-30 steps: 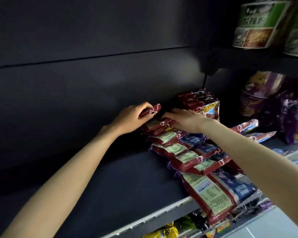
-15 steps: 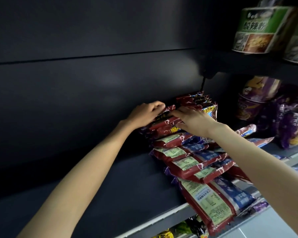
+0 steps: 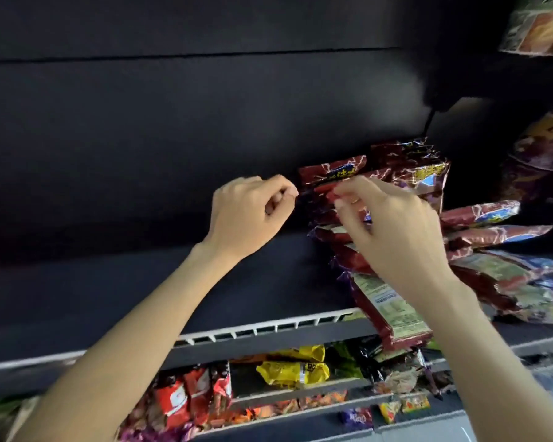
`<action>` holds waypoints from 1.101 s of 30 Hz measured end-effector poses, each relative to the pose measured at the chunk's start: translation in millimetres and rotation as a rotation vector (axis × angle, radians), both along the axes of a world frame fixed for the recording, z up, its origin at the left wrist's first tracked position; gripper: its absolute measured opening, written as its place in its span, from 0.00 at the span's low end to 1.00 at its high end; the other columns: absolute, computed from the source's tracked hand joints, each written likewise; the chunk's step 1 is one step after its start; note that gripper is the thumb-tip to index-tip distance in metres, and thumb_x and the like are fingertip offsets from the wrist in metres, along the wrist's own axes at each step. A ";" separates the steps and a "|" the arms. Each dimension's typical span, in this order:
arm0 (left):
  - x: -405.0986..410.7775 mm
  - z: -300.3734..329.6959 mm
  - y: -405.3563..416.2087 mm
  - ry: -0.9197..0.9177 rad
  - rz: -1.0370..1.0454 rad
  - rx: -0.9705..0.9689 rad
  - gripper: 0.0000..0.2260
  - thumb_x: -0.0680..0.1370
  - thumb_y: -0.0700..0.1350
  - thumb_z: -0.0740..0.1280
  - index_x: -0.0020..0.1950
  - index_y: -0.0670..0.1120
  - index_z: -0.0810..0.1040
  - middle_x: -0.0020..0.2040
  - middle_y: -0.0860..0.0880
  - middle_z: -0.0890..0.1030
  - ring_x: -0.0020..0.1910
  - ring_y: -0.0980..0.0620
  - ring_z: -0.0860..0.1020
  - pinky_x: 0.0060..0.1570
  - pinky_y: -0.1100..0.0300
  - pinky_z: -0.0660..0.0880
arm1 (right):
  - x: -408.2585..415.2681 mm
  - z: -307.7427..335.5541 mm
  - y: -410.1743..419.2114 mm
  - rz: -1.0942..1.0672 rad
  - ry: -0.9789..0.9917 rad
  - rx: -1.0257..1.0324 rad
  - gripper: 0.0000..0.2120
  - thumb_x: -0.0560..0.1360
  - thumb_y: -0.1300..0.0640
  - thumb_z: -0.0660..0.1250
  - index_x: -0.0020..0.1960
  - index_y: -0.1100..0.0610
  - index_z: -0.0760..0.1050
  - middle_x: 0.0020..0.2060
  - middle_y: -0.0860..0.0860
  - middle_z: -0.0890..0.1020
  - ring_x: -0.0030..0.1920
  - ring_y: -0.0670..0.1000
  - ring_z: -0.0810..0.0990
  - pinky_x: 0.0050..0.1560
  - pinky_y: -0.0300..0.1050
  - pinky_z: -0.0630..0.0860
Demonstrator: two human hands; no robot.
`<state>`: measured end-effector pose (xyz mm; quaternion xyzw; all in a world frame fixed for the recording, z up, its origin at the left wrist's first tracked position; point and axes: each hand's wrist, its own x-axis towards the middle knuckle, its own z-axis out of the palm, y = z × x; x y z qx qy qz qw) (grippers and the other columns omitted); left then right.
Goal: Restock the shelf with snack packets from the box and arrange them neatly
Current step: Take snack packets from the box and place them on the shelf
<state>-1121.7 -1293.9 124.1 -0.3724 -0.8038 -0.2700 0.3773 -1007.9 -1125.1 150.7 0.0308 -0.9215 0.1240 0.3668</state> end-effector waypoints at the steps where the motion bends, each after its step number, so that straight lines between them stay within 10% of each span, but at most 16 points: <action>1: 16.9 -2.8 -11.6 0.029 0.036 -0.009 0.10 0.77 0.47 0.62 0.41 0.51 0.82 0.27 0.57 0.77 0.27 0.59 0.75 0.28 0.64 0.69 | 9.1 -6.4 -11.8 0.007 0.051 -0.006 0.08 0.78 0.53 0.62 0.51 0.54 0.78 0.38 0.46 0.81 0.32 0.44 0.76 0.26 0.37 0.66; 6: 100.7 -27.5 -81.9 -0.103 0.240 -0.190 0.06 0.75 0.47 0.64 0.40 0.52 0.80 0.26 0.58 0.74 0.25 0.58 0.75 0.23 0.63 0.69 | 45.1 -47.9 -75.7 0.225 0.158 -0.031 0.09 0.79 0.55 0.62 0.44 0.56 0.78 0.30 0.47 0.78 0.30 0.48 0.76 0.24 0.40 0.66; 16: 250.7 -97.1 -247.0 -0.725 0.585 -0.199 0.10 0.75 0.53 0.62 0.52 0.56 0.80 0.46 0.65 0.79 0.48 0.60 0.77 0.45 0.58 0.75 | 85.9 -115.3 -182.2 0.711 -0.696 0.203 0.12 0.79 0.47 0.56 0.60 0.44 0.73 0.56 0.47 0.78 0.56 0.54 0.78 0.52 0.51 0.75; 25: 334.9 -150.7 -378.3 -0.765 0.963 -0.084 0.10 0.75 0.42 0.69 0.55 0.49 0.80 0.51 0.52 0.82 0.50 0.50 0.78 0.47 0.55 0.76 | 109.3 -131.0 -307.9 1.150 -0.708 -0.008 0.09 0.78 0.53 0.61 0.56 0.47 0.77 0.49 0.42 0.81 0.47 0.45 0.79 0.48 0.50 0.77; 33: 370.1 -193.2 -490.2 -1.271 1.155 -0.255 0.33 0.71 0.58 0.70 0.73 0.52 0.64 0.72 0.45 0.65 0.69 0.41 0.63 0.64 0.47 0.66 | 73.3 -158.5 -451.7 1.215 -0.774 0.474 0.16 0.78 0.52 0.64 0.65 0.52 0.71 0.60 0.50 0.77 0.60 0.52 0.75 0.55 0.51 0.75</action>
